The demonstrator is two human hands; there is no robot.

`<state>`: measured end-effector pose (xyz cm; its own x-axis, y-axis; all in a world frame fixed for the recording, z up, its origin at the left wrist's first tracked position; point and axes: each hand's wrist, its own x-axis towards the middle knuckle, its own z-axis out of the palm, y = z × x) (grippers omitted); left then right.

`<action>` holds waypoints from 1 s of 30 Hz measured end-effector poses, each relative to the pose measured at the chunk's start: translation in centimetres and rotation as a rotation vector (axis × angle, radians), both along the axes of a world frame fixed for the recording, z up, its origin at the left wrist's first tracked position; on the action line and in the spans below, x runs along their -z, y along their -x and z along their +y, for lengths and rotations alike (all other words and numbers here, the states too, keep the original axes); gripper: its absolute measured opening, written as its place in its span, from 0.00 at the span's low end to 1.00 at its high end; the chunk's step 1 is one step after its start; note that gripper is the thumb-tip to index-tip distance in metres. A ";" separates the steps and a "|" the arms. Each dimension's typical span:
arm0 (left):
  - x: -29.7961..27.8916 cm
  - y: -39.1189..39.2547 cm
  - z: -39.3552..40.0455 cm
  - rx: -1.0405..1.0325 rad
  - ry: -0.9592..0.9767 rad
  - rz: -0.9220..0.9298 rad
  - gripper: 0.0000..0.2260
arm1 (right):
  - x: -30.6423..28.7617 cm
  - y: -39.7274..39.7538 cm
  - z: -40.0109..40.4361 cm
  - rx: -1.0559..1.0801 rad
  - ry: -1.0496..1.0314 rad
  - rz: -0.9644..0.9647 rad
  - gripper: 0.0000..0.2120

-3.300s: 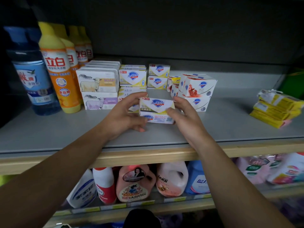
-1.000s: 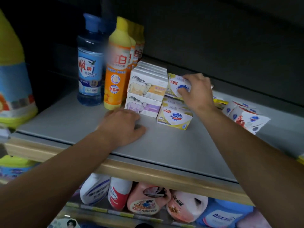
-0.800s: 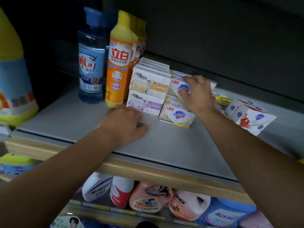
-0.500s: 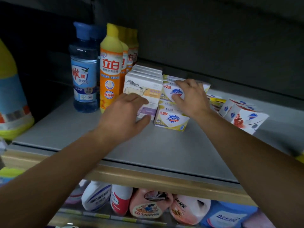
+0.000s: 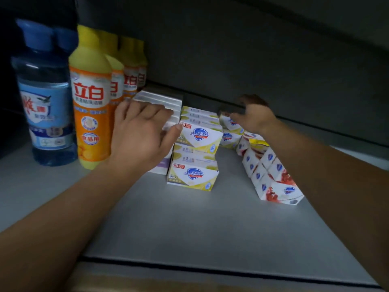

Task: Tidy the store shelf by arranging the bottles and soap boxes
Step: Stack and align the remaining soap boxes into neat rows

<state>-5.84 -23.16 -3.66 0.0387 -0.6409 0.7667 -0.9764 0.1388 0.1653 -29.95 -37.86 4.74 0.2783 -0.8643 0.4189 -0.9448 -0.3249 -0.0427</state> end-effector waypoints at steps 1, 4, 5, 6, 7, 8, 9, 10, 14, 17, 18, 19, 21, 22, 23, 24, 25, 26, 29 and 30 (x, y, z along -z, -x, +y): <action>0.1 0.0 -0.1 0.000 0.013 0.013 0.25 | 0.1 -0.4 -0.8 0.000 -0.022 0.035 0.24; 0.2 0.0 -0.4 0.004 0.050 0.040 0.24 | 0.6 -1.6 -3.0 0.015 -0.094 0.104 0.22; 0.3 -0.1 -0.4 0.005 0.066 0.042 0.23 | 0.8 -2.0 -3.6 0.023 -0.125 0.120 0.23; 0.3 -0.1 -0.5 0.007 0.080 0.042 0.23 | 1.0 -2.4 -4.2 0.038 -0.152 0.130 0.24; 0.4 -0.1 -0.5 0.007 0.091 0.041 0.23 | 1.2 -2.6 -4.8 0.061 -0.160 0.144 0.25; 0.5 -0.1 -0.5 0.007 0.099 0.040 0.22 | 1.4 -2.8 -5.3 0.092 -0.151 0.164 0.25; 0.5 -0.1 -0.6 0.006 0.103 0.040 0.22 | 1.5 -3.0 -5.7 0.128 -0.129 0.188 0.25; 0.5 -0.1 -0.6 0.006 0.102 0.040 0.22 | 1.6 -3.1 -5.9 0.163 -0.106 0.211 0.25; 0.4 0.0 -0.6 0.002 0.086 0.044 0.23 | 1.7 -3.2 -6.1 0.229 -0.064 0.250 0.27; 0.3 -0.1 -0.6 0.004 0.068 0.038 0.22 | 1.4 -2.7 -5.2 0.218 -0.050 0.178 0.26; 0.3 -0.1 -0.6 0.007 0.066 0.041 0.22 | 1.1 -2.5 -4.7 0.206 -0.038 0.137 0.24; 0.3 -0.1 -0.6 0.011 0.065 0.042 0.22 | 0.7 -2.3 -4.0 0.192 -0.024 0.101 0.23; 0.3 -0.2 -0.6 0.011 0.063 0.038 0.22 | -0.2 -1.9 -2.3 0.160 0.008 0.043 0.21; 0.3 -0.2 -0.5 0.011 0.062 0.031 0.22 | -0.8 -1.6 -1.2 0.144 0.025 0.011 0.20; 0.3 -0.2 -0.5 0.010 0.059 0.021 0.21 | -1.4 -1.3 -0.1 0.126 0.045 -0.022 0.19; 0.3 -0.2 -0.5 0.006 0.054 0.011 0.21 | -2.0 -1.0 1.1 0.105 0.067 -0.053 0.18; 0.3 -0.2 -0.4 0.000 0.047 -0.001 0.21 | -2.5 -0.7 2.4 0.080 0.093 -0.085 0.17; 0.2 -0.2 -0.3 -0.006 0.036 -0.013 0.21 | -2.9 -0.4 3.8 0.050 0.115 -0.121 0.16; -0.3 0.0 0.1 -0.017 -0.025 -0.028 0.23 | -3.3 0.4 8.2 -0.036 0.152 -0.226 0.17; -0.7 0.0 0.3 -0.017 -0.068 -0.032 0.24 | -3.1 0.5 9.8 -0.055 0.154 -0.240 0.18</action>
<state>-5.83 -22.84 -3.01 0.0267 -0.6913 0.7221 -0.9834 0.1113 0.1430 -30.48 -28.08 7.87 0.1998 -0.7718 0.6037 -0.8944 -0.3952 -0.2093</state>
